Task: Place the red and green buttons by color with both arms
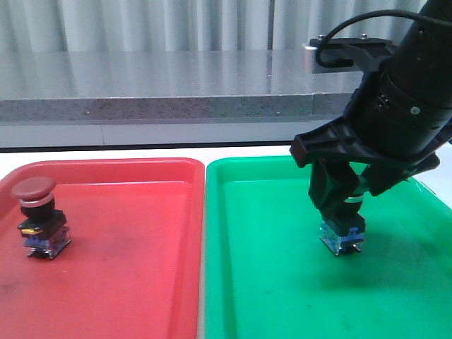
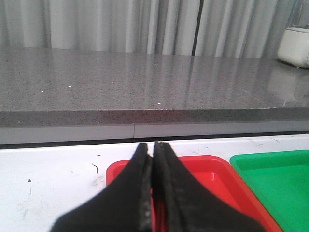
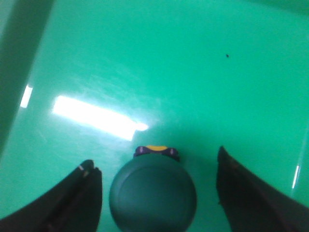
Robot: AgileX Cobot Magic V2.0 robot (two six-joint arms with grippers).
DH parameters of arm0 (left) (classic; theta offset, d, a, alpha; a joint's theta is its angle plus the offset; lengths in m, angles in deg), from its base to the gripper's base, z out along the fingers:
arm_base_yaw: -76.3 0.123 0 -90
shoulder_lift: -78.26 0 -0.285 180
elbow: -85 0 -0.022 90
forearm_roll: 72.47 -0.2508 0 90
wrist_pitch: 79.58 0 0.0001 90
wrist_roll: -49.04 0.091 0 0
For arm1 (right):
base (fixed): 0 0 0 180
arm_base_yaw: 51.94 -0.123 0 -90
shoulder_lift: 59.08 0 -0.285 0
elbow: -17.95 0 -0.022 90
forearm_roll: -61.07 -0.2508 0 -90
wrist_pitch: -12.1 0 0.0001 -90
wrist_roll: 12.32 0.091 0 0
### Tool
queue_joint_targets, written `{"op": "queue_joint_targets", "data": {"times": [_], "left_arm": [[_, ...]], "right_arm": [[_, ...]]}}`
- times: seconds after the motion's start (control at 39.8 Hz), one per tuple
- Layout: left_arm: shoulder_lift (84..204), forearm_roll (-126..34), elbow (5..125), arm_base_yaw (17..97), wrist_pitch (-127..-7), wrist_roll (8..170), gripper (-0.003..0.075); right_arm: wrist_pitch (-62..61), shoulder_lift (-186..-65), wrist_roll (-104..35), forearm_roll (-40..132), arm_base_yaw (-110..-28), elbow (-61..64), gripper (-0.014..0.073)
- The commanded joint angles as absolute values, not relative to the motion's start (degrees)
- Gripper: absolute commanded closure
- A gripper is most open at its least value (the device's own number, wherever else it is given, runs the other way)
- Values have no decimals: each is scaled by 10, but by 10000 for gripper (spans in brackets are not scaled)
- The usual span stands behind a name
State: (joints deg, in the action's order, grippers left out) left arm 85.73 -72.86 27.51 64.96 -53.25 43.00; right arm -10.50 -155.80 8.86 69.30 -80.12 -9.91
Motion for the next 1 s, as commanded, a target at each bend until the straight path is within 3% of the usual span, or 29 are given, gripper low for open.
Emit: {"op": "queue_joint_targets", "data": {"times": [0.0, 0.15, 0.25, 0.4, 0.53, 0.98], "left_arm": [[850, -725, 289, 650, -574, 425, 740], [850, -725, 289, 650, -574, 425, 740], [850, -725, 289, 650, -574, 425, 740], [850, -725, 289, 650, -574, 425, 740], [850, -725, 289, 650, -574, 425, 740], [850, -725, 289, 650, -574, 425, 740]], "right_arm": [[-85, -1514, 87, 685, -802, -84, -8], [-88, -1443, 87, 686, -801, -66, -1], [-96, -1400, 87, 694, -784, -43, 93], [-113, -1350, 87, 715, -726, -26, 434], [-118, -1299, 87, 740, -683, -44, 670], [-45, -950, 87, 780, -658, -294, 662]]}}
